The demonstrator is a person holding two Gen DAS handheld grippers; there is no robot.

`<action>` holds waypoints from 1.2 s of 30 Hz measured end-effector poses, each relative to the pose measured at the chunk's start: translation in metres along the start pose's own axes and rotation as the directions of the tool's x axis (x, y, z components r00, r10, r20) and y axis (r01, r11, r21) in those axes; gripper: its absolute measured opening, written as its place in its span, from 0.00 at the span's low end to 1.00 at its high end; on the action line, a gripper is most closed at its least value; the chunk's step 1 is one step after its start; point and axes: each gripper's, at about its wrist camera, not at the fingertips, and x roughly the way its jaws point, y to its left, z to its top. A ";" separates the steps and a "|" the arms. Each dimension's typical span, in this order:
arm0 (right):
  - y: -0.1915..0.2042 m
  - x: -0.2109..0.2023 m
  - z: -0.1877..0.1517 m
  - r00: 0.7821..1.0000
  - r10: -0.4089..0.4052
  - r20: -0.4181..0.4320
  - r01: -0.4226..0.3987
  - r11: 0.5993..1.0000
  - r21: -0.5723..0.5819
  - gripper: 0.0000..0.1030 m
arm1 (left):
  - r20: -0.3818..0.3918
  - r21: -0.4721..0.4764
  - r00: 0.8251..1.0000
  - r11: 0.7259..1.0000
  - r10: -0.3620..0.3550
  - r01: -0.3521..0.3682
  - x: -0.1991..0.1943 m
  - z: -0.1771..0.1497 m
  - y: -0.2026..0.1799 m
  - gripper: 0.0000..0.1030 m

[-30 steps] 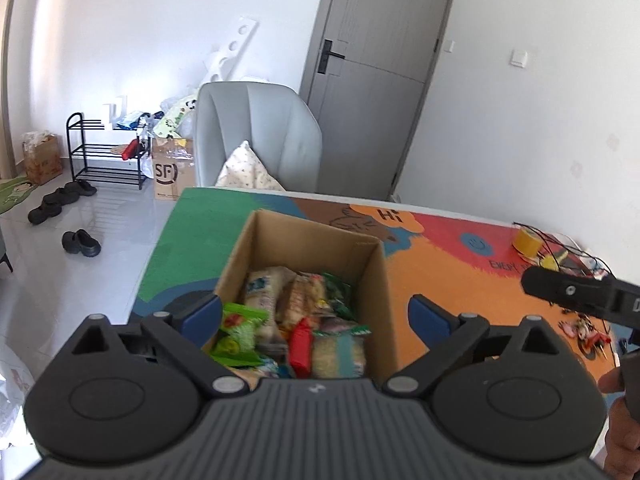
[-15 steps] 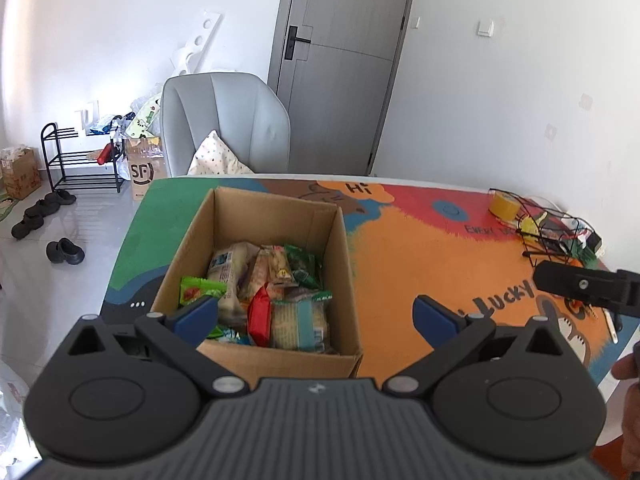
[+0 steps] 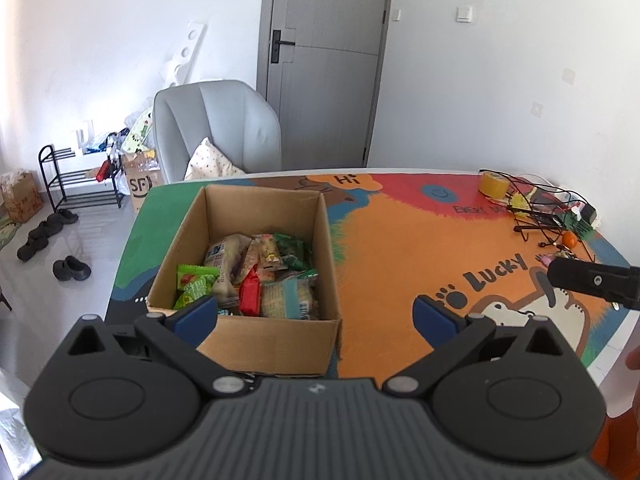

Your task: Organize snacks

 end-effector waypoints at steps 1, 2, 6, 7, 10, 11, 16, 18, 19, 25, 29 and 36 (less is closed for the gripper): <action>-0.002 -0.005 0.000 1.000 -0.004 0.008 0.004 1.000 0.000 1.00 | 0.004 0.005 1.000 1.000 -0.004 0.004 -0.002 0.000 -0.002 1.00; -0.003 -0.009 0.001 1.000 -0.007 0.014 0.007 1.000 0.001 1.00 | 0.003 0.012 1.000 1.000 -0.007 0.007 -0.003 0.000 -0.004 1.00; -0.004 -0.024 0.001 0.999 -0.018 0.029 0.019 1.000 -0.005 1.00 | 0.008 0.032 1.000 0.999 -0.024 0.023 -0.011 -0.001 -0.013 1.00; -0.004 -0.028 0.001 0.999 -0.020 0.033 0.020 1.000 -0.006 1.00 | 0.011 0.038 1.000 0.999 -0.027 0.027 -0.014 -0.001 -0.015 1.00; -0.002 -0.037 0.001 0.999 -0.011 0.039 0.011 1.000 -0.013 1.00 | 0.021 0.061 0.999 0.998 -0.035 0.034 -0.023 -0.003 -0.020 1.00; -0.001 -0.041 0.001 0.999 -0.006 0.042 0.007 1.000 -0.016 1.00 | 0.024 0.068 0.999 0.997 -0.035 0.034 -0.024 -0.004 -0.022 1.00; 0.007 -0.051 0.004 0.999 0.006 0.045 -0.003 0.999 -0.051 1.00 | 0.030 0.075 0.999 0.997 -0.026 0.024 -0.034 -0.005 -0.023 1.00; 0.009 -0.055 0.004 0.999 0.004 0.052 -0.001 0.998 -0.059 1.00 | 0.036 0.067 0.999 0.998 -0.022 0.020 -0.038 -0.004 -0.020 1.00; 0.010 -0.057 0.005 0.999 0.007 0.054 -0.004 0.998 -0.063 1.00 | 0.035 0.062 0.999 0.998 -0.023 0.021 -0.040 -0.004 -0.019 1.00; 0.016 -0.061 0.005 0.999 0.009 0.033 -0.006 0.997 -0.082 1.00 | 0.038 0.054 0.999 0.998 -0.021 0.019 -0.050 -0.003 -0.009 1.00; 0.017 -0.060 0.005 1.000 0.003 0.024 -0.001 0.997 -0.076 1.00 | 0.041 0.041 0.999 0.999 -0.015 0.013 -0.053 -0.002 -0.003 1.00; 0.016 -0.058 0.003 1.000 -0.014 0.001 0.014 0.998 -0.064 1.00 | 0.036 0.022 0.999 1.000 -0.015 0.014 -0.054 0.000 0.004 1.00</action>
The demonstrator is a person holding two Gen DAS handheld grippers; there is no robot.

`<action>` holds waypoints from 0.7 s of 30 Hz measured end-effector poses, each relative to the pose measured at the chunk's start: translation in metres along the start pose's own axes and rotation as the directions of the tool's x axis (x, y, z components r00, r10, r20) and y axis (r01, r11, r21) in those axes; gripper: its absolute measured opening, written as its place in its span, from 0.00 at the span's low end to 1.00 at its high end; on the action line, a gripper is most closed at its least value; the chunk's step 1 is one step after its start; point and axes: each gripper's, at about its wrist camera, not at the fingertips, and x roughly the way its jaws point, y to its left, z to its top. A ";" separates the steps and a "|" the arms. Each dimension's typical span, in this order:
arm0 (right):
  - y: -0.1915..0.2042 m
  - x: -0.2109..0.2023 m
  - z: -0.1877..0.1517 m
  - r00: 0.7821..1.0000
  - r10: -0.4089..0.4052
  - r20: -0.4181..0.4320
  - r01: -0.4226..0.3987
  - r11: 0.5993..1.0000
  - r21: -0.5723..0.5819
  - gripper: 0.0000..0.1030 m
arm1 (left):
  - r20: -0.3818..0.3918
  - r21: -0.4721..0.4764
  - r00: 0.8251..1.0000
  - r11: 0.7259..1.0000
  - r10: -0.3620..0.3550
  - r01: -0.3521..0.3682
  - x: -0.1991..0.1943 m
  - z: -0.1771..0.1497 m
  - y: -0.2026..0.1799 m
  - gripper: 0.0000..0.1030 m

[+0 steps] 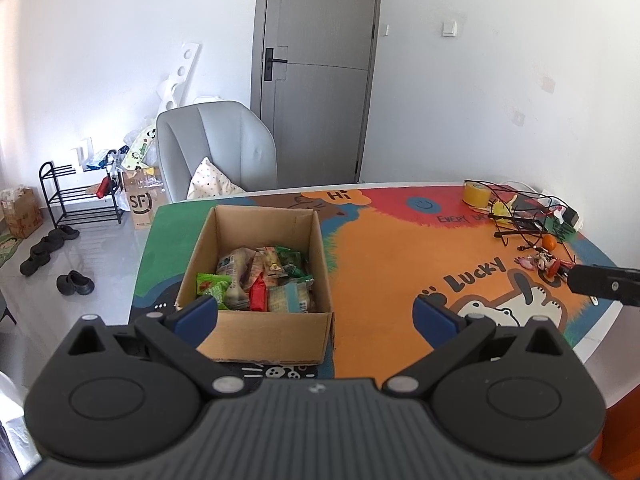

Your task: Organize snacks

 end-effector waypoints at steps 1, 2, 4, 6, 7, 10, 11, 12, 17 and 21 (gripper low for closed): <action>0.000 0.000 0.000 1.000 -0.003 -0.002 0.003 1.000 0.002 1.00 | -0.001 0.000 1.000 1.000 0.000 0.000 0.000 0.000 0.000 1.00; 0.000 0.001 0.000 1.000 -0.006 -0.004 0.006 1.000 0.003 1.00 | -0.003 -0.001 1.000 1.000 0.000 0.000 0.000 0.000 0.000 1.00; 0.000 0.001 -0.001 1.000 -0.009 -0.006 0.009 1.000 0.004 1.00 | -0.004 0.002 1.000 1.000 -0.001 0.001 0.000 0.000 0.000 1.00; -0.001 0.001 -0.001 1.000 -0.010 -0.009 0.010 1.000 0.004 1.00 | -0.008 0.006 1.000 1.000 -0.004 0.004 0.001 0.000 0.000 1.00; 0.000 0.001 -0.001 1.000 -0.009 -0.013 0.009 1.000 0.002 1.00 | -0.010 0.007 1.000 1.000 -0.007 0.007 0.001 0.000 0.000 1.00; 0.001 0.002 -0.001 1.000 -0.012 -0.021 0.012 1.000 -0.001 1.00 | -0.011 0.007 1.000 1.000 -0.010 0.010 0.000 0.000 0.001 1.00; 0.001 0.002 0.000 1.000 -0.012 -0.022 0.012 1.000 -0.001 1.00 | -0.011 0.008 1.000 1.000 -0.010 0.010 0.000 0.000 0.001 1.00; 0.001 0.002 0.000 1.000 -0.013 -0.024 0.013 1.000 0.001 1.00 | -0.012 0.006 1.000 1.000 -0.008 0.008 0.000 0.000 0.000 1.00; 0.000 0.002 -0.001 1.000 -0.017 -0.026 0.017 1.000 0.003 1.00 | -0.016 0.005 1.000 1.000 -0.006 0.006 0.000 -0.001 0.001 1.00; 0.001 0.003 -0.002 0.999 -0.011 -0.031 0.011 1.000 -0.004 1.00 | -0.019 0.009 1.000 1.000 -0.009 0.009 0.002 -0.001 0.000 1.00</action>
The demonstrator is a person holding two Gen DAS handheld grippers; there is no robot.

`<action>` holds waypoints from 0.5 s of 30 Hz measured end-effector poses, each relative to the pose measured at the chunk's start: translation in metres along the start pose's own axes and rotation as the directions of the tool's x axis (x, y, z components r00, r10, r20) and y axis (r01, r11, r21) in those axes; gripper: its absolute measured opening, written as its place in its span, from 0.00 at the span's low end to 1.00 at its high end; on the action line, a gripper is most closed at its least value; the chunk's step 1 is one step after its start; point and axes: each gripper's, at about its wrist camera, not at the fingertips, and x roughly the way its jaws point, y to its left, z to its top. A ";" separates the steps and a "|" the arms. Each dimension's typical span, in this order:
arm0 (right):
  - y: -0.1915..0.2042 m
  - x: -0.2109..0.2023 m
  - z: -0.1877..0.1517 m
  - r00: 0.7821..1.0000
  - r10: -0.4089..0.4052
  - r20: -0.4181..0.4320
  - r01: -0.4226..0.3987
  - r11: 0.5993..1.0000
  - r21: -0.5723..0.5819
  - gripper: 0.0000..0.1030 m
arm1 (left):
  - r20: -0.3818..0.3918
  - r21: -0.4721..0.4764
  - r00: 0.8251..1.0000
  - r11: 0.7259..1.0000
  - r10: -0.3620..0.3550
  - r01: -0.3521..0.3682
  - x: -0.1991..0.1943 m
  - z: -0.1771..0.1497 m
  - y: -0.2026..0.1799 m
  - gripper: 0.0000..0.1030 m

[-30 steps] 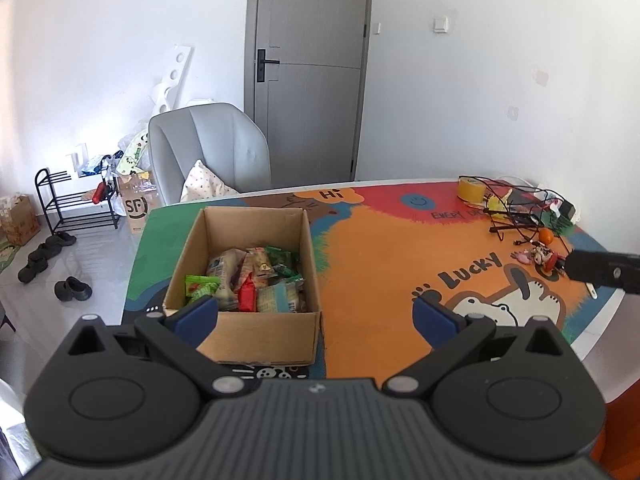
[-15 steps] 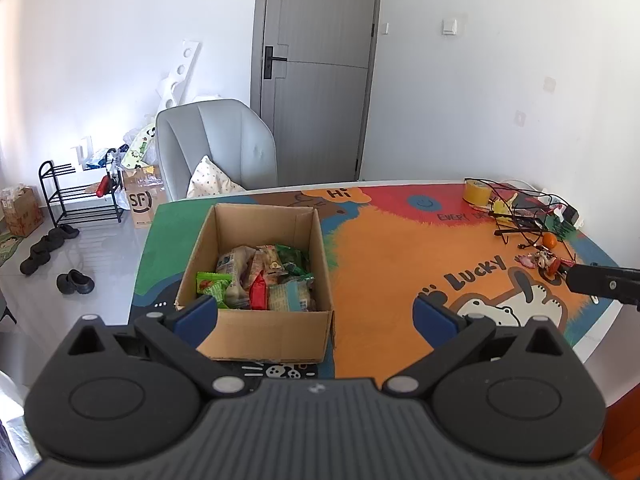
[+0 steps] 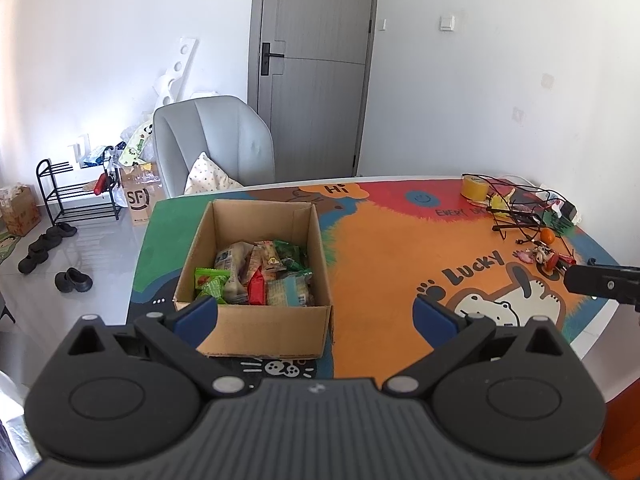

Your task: Organize snacks

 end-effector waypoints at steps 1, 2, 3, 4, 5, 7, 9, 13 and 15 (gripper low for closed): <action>0.000 0.000 0.000 1.000 -0.001 -0.002 0.001 1.000 0.000 1.00 | -0.002 0.001 1.000 1.000 0.000 0.000 0.000 0.000 0.000 1.00; -0.001 0.001 0.000 1.000 -0.001 -0.005 0.001 1.000 0.000 1.00 | -0.004 0.002 1.000 1.000 -0.002 0.002 0.001 -0.001 0.000 1.00; -0.001 0.001 0.000 1.000 -0.001 -0.007 0.002 1.000 0.001 1.00 | -0.005 0.004 1.000 1.000 -0.003 0.003 0.001 -0.001 -0.001 1.00; -0.002 0.001 0.000 1.000 -0.001 -0.010 0.001 1.000 0.003 1.00 | -0.008 0.006 1.000 1.000 -0.004 0.004 0.002 -0.002 -0.001 1.00; -0.002 0.002 0.000 1.000 -0.002 -0.013 0.002 1.000 0.005 1.00 | -0.010 0.007 1.000 1.000 -0.003 0.003 0.002 -0.002 -0.001 1.00; -0.002 0.003 -0.001 1.000 -0.006 -0.017 0.006 1.000 0.006 1.00 | -0.014 0.007 1.000 1.000 -0.003 0.004 0.003 -0.003 -0.001 1.00; -0.002 0.004 -0.001 1.000 -0.005 -0.019 0.005 1.000 0.006 1.00 | -0.017 0.008 1.000 1.000 -0.004 0.004 0.005 -0.002 -0.001 1.00; -0.003 0.005 -0.001 1.000 -0.005 -0.023 0.005 1.000 0.007 1.00 | -0.027 0.005 1.000 1.000 -0.006 0.006 0.007 -0.004 -0.002 1.00; -0.003 0.005 -0.001 1.000 -0.007 -0.024 0.007 1.000 0.007 1.00 | -0.033 0.004 0.999 1.000 -0.008 0.008 0.008 -0.004 -0.002 1.00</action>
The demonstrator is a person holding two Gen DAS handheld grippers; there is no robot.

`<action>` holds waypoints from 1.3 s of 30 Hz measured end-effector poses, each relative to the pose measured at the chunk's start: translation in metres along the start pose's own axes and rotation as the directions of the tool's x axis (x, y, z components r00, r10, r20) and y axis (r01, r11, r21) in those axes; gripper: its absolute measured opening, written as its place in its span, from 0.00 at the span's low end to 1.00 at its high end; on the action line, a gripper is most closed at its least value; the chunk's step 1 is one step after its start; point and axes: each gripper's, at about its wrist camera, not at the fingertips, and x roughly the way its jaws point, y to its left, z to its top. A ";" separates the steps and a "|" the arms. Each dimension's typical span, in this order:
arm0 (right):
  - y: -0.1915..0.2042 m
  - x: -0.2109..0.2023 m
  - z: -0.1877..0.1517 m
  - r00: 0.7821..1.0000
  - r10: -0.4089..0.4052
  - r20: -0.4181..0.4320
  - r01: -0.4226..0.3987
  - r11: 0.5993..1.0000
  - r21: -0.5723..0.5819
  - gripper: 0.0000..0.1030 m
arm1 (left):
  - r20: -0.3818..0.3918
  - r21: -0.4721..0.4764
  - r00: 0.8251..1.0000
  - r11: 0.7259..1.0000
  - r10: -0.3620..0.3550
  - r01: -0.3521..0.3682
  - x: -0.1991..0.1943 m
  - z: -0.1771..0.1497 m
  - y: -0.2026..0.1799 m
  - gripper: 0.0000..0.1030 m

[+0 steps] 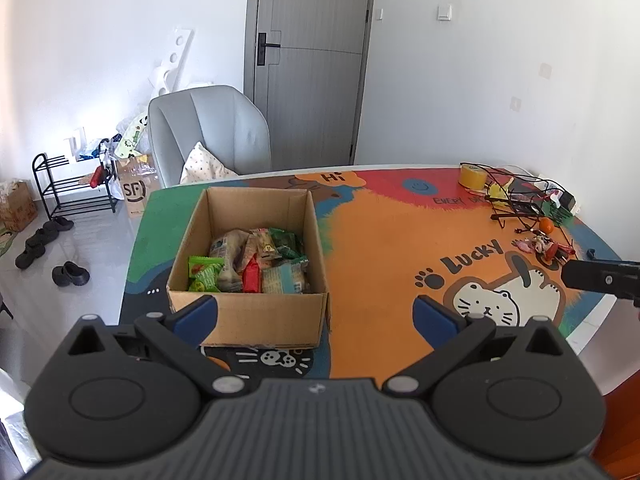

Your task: Organize snacks

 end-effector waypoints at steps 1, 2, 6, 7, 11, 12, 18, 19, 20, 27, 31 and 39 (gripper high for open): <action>0.000 0.000 0.000 1.000 0.000 -0.001 0.000 1.000 0.000 1.00 | -0.002 0.001 1.000 1.000 0.001 -0.001 0.001 0.000 0.000 1.00; 0.000 0.000 0.000 1.000 0.000 -0.002 0.000 1.000 0.000 1.00 | -0.003 0.002 1.000 1.000 0.001 -0.001 0.001 0.000 -0.001 1.00; -0.001 0.001 -0.001 1.000 0.000 -0.004 0.000 1.000 0.002 1.00 | -0.008 0.004 1.000 1.000 -0.001 0.001 0.003 0.000 0.000 1.00; 0.000 0.001 -0.001 1.000 0.001 -0.005 -0.001 1.000 0.004 1.00 | -0.009 0.005 1.000 1.000 -0.002 0.002 0.003 -0.001 0.000 1.00; 0.000 0.001 -0.002 1.000 0.003 -0.009 -0.003 1.000 0.002 1.00 | -0.007 0.006 1.000 1.000 -0.002 0.002 0.002 -0.001 -0.001 1.00; 0.000 0.001 -0.002 1.000 0.002 -0.010 -0.002 1.000 0.001 1.00 | -0.004 0.004 1.000 1.000 -0.002 0.002 0.002 -0.002 -0.001 1.00; 0.000 0.001 -0.002 1.000 0.004 -0.009 -0.004 1.000 0.001 1.00 | -0.006 0.001 1.000 1.000 -0.001 0.001 0.002 -0.002 -0.001 1.00; -0.001 0.001 -0.002 1.000 0.003 -0.010 -0.003 1.000 0.001 1.00 | -0.006 0.002 1.000 1.000 -0.001 0.001 0.002 -0.002 -0.001 1.00; -0.001 0.002 -0.002 1.000 0.003 -0.011 -0.003 1.000 0.002 1.00 | -0.006 0.003 1.000 1.000 -0.001 0.001 0.002 -0.002 0.000 1.00; 0.001 0.002 -0.002 1.000 -0.001 -0.011 0.001 1.000 -0.006 1.00 | 0.000 0.008 1.000 1.000 -0.004 0.004 0.001 -0.002 -0.002 1.00; 0.001 0.001 -0.002 1.000 -0.005 -0.009 0.004 1.000 -0.006 1.00 | 0.002 0.008 1.000 1.000 -0.005 0.005 0.000 -0.003 -0.002 1.00; 0.001 0.002 -0.001 1.000 -0.007 -0.010 0.007 1.000 -0.011 1.00 | 0.012 0.017 1.000 1.000 -0.013 0.013 -0.001 -0.004 -0.003 1.00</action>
